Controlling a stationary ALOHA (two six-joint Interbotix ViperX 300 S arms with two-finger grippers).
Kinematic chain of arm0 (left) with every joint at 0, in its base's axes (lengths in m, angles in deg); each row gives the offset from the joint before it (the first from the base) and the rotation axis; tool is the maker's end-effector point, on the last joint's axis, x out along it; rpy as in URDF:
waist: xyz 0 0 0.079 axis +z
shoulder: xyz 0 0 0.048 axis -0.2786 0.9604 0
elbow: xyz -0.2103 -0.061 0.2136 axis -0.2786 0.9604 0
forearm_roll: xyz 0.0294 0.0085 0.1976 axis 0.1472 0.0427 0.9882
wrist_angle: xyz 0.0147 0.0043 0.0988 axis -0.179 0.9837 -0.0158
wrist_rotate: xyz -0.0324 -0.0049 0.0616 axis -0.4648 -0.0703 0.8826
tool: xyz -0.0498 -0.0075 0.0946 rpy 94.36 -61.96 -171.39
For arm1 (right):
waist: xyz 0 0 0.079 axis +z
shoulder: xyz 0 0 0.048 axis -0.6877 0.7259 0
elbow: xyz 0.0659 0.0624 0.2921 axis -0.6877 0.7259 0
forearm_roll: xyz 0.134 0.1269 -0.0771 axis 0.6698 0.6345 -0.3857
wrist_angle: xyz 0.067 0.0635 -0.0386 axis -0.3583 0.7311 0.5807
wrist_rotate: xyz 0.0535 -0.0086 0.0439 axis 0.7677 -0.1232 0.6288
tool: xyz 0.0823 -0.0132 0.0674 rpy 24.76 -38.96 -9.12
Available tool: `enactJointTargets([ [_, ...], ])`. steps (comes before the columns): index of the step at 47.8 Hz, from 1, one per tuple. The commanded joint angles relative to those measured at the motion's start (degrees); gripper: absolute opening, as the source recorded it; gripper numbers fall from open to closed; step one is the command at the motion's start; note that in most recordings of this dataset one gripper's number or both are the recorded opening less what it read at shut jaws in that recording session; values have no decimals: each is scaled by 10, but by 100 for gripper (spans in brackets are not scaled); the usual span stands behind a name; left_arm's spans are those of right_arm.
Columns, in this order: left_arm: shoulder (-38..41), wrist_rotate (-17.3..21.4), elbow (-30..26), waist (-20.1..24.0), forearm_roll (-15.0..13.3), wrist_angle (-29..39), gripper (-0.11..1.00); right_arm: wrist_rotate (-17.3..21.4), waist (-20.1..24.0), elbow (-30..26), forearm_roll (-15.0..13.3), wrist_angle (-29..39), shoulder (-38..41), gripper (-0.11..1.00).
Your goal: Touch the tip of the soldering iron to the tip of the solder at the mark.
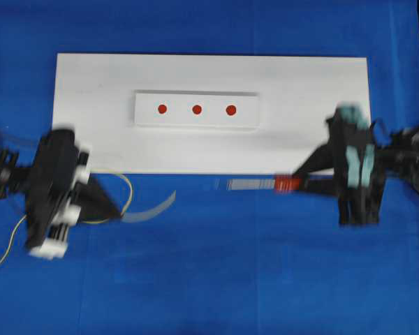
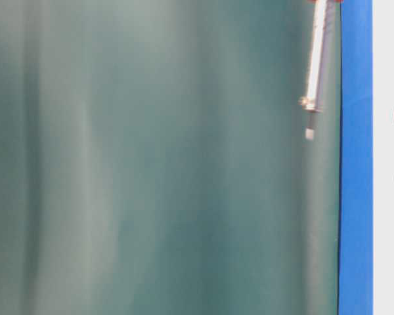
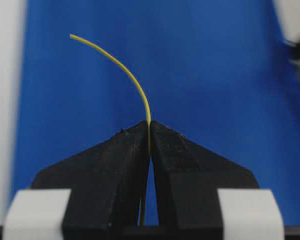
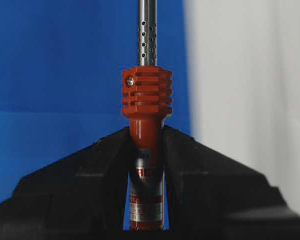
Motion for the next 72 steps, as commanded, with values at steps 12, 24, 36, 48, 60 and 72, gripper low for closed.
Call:
enactJointTargets([
  [12, 106, -1, -6, -120, 0, -91, 3, 3, 84, -57, 13, -90, 168, 6],
  [24, 211, 0, -24, -127, 1, -113, 3, 3, 106, -90, 38, -145, 288, 6],
  [36, 222, 6, -20, -128, 1, -112, 3, 3, 122, -102, 49, -153, 313, 6],
  [48, 222, 4, -23, -128, 0, -110, 6, 3, 120, -99, 52, -159, 313, 7],
  [60, 207, 5, -30, -126, 0, -95, 77, 0, 113, -107, 52, -155, 299, 56],
  [72, 98, 11, -54, -98, 3, 33, 72, -26, 90, -108, 14, -73, 172, 78],
])
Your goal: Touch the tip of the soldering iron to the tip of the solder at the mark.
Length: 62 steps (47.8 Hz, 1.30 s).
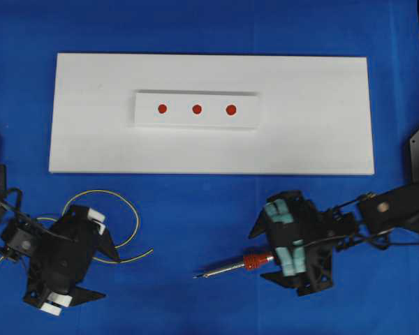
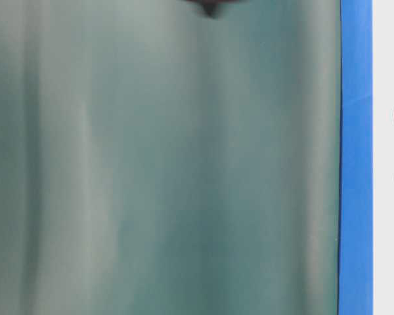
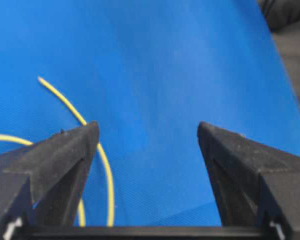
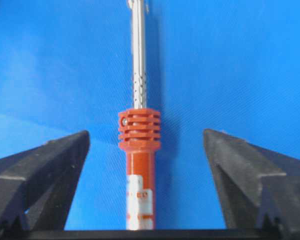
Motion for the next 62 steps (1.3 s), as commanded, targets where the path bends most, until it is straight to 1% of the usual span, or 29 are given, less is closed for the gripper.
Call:
enactJointTargets([
  [1, -54, 3, -16, 16, 3, 47, 72, -5, -17, -9, -19, 38, -72, 76],
  [6, -108, 16, -11, 44, 3, 81, 72, -8, -45, -6, -45, 79, -132, 78],
  [12, -169, 41, 8, 91, 3, 85, 72, -8, -91, 2, -75, 112, -200, 78],
  [15, -208, 59, 24, 123, 3, 84, 72, -8, -119, 10, -90, 119, -230, 78],
  [19, -257, 79, 41, 158, 3, 80, 72, -8, -156, 25, -123, 121, -275, 78],
  [23, -308, 98, 62, 188, 3, 73, 72, -8, -182, 43, -151, 121, -314, 78],
  [29, -386, 130, 93, 228, 4, 69, 72, -8, -207, 62, -176, 123, -368, 77],
  [33, -432, 150, 117, 246, 3, 67, 72, -8, -221, 81, -182, 124, -402, 78],
  [36, -468, 160, 142, 259, 3, 64, 72, -7, -233, 100, -181, 123, -431, 78],
  [41, -519, 161, 178, 270, 3, 63, 72, -1, -251, 144, -178, 119, -481, 78],
  [48, -582, 161, 217, 272, 4, 74, 70, 8, -264, 203, -163, 98, -539, 78],
  [54, -614, 159, 243, 272, 4, 96, 70, 18, -264, 244, -153, 79, -561, 78],
  [58, -623, 158, 259, 272, 4, 104, 70, 26, -264, 271, -149, 59, -560, 77],
  [62, -628, 157, 272, 272, 3, 98, 70, 33, -264, 290, -148, 35, -553, 77],
])
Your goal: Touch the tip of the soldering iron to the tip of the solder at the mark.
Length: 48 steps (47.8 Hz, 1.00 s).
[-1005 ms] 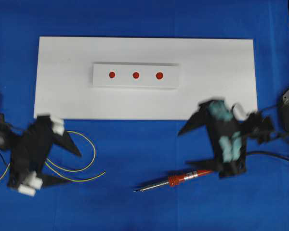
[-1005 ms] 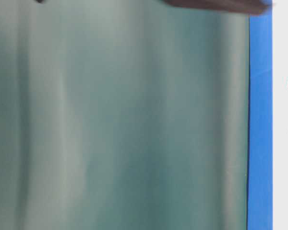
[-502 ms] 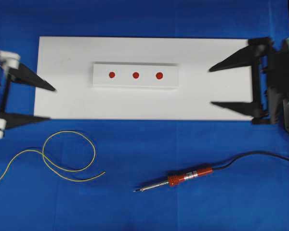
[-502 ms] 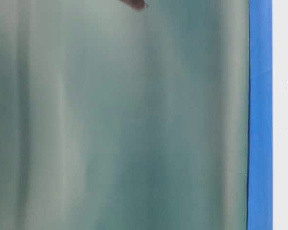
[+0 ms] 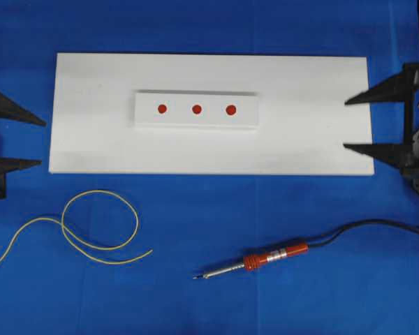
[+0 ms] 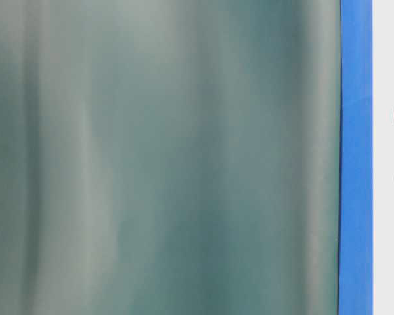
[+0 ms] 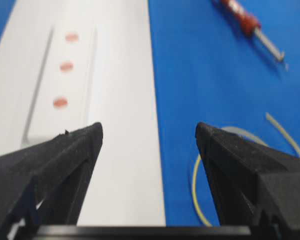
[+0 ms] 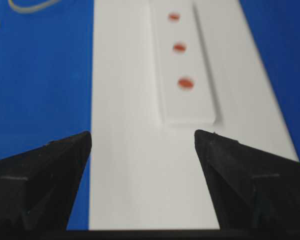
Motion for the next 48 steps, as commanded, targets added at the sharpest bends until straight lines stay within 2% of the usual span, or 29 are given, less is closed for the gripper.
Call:
enactJointTargets([
  [1, 0, -2, 1, 1, 2, -9, 70, 4, -1, 10, 4, -32, 9, 77],
  [10, 1, -1, 4, 1, 1, -16, 70, 9, -1, 30, 5, -69, 30, 76],
  [48, 1, 0, 5, 1, 2, -16, 70, 9, -1, 30, 4, -68, 32, 75],
])
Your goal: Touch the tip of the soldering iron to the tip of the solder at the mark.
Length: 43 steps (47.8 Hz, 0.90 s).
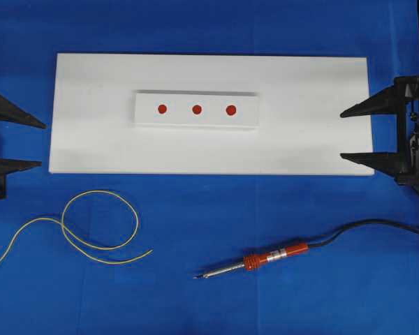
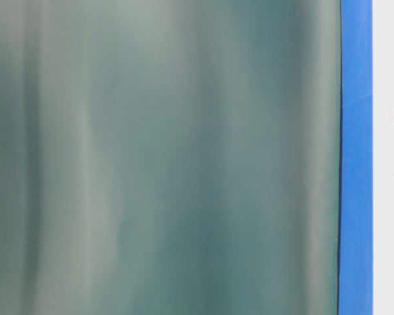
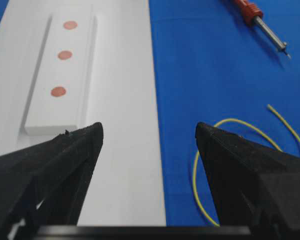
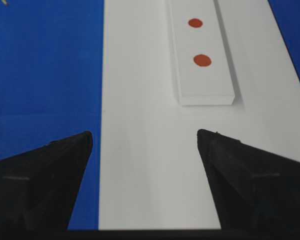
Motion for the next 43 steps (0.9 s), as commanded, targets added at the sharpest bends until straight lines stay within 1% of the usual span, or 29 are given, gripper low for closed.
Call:
enactJointTargets([
  [1, 4, 2, -4, 1, 1, -5, 70, 1, -1, -8, 0, -5, 4, 75],
  [43, 5, 7, -4, 1, 2, -4, 70, 0, -1, -10, -1, -3, 3, 75],
])
